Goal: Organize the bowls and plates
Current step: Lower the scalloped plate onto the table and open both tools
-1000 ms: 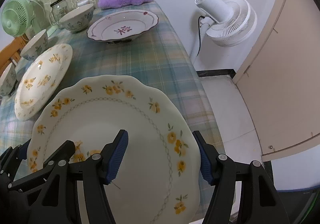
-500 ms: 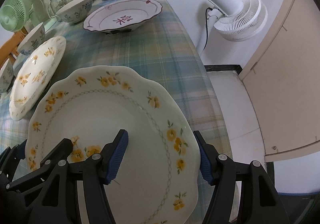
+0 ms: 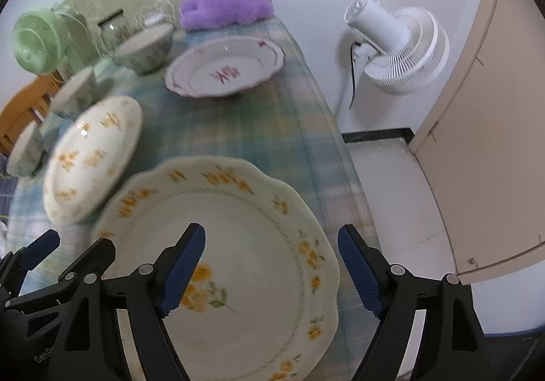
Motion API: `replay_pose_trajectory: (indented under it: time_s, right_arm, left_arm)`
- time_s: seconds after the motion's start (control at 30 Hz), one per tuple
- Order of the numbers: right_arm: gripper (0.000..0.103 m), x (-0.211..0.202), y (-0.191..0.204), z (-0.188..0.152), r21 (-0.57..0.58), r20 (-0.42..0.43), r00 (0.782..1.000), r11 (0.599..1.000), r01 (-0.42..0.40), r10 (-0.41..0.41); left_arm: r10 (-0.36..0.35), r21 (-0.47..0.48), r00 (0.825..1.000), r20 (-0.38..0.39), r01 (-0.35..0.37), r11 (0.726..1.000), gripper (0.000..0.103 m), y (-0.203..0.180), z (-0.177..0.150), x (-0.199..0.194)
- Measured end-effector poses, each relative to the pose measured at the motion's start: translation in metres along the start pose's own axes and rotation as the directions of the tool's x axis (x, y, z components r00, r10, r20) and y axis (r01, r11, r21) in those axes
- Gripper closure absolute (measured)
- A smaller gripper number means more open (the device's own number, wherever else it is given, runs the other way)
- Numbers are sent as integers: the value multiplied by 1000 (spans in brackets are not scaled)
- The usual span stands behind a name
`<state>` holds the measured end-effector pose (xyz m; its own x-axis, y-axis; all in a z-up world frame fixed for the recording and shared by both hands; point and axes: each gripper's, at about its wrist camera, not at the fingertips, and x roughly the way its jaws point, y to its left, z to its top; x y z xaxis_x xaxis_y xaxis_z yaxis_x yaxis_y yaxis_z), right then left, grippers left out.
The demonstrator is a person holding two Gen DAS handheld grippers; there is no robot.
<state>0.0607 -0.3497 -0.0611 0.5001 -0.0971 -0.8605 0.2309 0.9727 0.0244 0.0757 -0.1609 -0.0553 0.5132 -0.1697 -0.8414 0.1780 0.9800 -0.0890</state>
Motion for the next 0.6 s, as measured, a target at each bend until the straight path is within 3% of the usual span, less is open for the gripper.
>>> replay_pose_trajectory:
  time_s: [0.27,0.6]
  right_arm:
    - [20,-44,34,9,-10,112,994,1000,-4,5]
    - [20,-80,85,5,5,175,984,1000,23,-23]
  left_arm:
    - [8,17,996,93,-9,1000,6,29,13,-41]
    - [-3,32,989,150,-2,999,6,75,20,-70]
